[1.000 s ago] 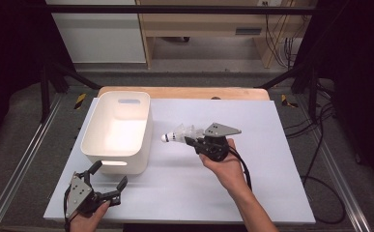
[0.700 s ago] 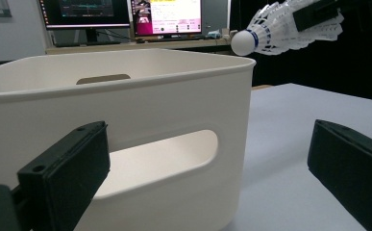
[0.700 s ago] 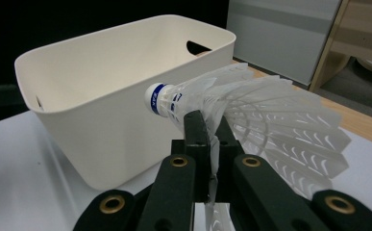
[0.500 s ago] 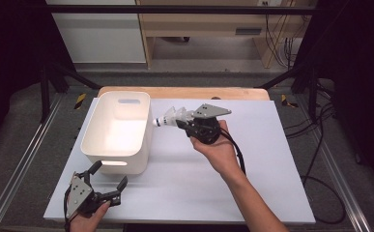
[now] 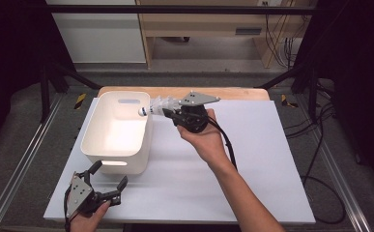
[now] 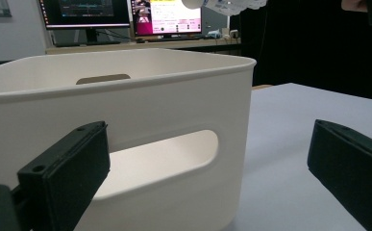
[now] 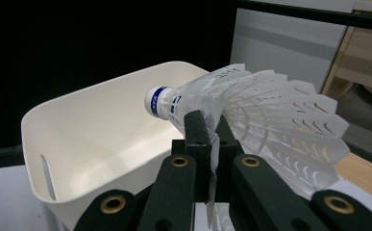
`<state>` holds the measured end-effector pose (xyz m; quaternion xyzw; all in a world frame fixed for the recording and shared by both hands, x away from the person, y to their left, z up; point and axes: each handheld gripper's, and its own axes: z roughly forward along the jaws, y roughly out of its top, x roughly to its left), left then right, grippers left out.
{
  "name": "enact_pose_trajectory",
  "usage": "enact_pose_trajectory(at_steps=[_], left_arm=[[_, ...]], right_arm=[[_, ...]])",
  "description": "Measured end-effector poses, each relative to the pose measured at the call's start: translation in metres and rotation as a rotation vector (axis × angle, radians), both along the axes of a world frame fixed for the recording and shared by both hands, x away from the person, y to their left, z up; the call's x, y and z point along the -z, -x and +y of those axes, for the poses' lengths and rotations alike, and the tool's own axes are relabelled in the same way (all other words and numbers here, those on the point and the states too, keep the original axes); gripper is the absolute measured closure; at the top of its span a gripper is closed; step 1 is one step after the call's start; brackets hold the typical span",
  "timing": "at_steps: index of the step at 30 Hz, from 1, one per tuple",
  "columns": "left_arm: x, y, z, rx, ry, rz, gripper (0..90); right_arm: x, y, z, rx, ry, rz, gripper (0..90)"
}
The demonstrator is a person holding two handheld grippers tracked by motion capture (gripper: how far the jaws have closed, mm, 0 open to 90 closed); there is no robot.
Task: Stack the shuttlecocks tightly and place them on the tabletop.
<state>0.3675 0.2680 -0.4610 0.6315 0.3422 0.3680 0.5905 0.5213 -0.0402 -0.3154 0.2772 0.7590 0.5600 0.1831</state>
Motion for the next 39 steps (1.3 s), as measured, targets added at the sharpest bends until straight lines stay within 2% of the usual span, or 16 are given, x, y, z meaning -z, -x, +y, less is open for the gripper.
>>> enact_pose_trajectory(at_steps=[7, 20, 23, 28, 39], left_arm=[[0.0, 0.0, -0.001, 0.004, 0.002, -0.002, 1.1], [0.0, 0.0, 0.0, -0.002, -0.001, -0.005, 1.1], [-0.001, 0.0, 0.0, -0.003, 0.001, -0.006, 1.1], [-0.003, 0.002, 0.001, -0.018, 0.006, -0.031, 1.3], [-0.003, 0.002, 0.003, -0.015, 0.01, -0.028, 1.4]], right_arm=[[-0.004, -0.004, 0.014, -0.02, -0.004, -0.003, 89.7], [-0.002, -0.008, 0.031, -0.043, -0.014, 0.007, 89.7], [0.0, -0.008, 0.034, -0.05, -0.011, 0.009, 89.7], [0.002, -0.009, 0.04, -0.057, -0.002, 0.011, 89.7], [0.003, -0.012, 0.055, -0.076, 0.02, 0.01, 89.7]])
